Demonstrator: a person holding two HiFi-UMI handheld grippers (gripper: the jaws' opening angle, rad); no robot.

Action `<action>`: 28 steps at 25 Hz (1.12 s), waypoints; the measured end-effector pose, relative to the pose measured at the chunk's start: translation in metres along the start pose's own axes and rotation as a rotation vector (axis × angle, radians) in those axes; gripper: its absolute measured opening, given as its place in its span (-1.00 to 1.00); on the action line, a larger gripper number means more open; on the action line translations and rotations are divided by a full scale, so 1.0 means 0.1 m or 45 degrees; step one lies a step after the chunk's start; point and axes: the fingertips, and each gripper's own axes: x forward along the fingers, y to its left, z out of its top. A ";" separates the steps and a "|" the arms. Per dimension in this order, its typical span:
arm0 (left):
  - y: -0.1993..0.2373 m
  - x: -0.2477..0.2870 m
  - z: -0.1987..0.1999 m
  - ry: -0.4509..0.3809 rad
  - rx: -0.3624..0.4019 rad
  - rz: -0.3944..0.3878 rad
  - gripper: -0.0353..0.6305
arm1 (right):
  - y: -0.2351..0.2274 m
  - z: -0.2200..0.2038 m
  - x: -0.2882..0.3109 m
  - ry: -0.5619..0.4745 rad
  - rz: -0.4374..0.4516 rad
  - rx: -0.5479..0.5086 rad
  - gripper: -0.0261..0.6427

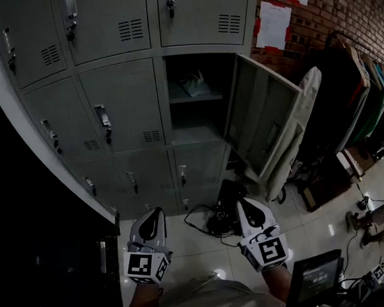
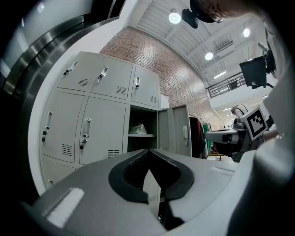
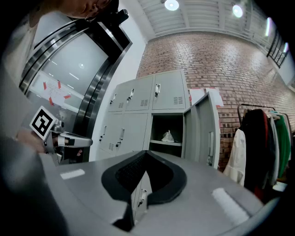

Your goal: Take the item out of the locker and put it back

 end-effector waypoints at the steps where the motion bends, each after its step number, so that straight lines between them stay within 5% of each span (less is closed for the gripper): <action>1: 0.03 0.00 0.05 -0.011 -0.004 -0.006 -0.91 | 0.03 0.01 0.03 0.000 -0.002 -0.005 -0.98; 17: 0.57 0.30 0.12 -0.061 0.013 -0.014 -0.91 | 0.08 0.10 0.68 -0.048 0.002 -0.059 -0.98; 28: 1.17 1.78 0.13 -0.049 0.037 0.060 -0.91 | -0.73 -0.02 2.26 -0.096 0.065 0.010 -0.98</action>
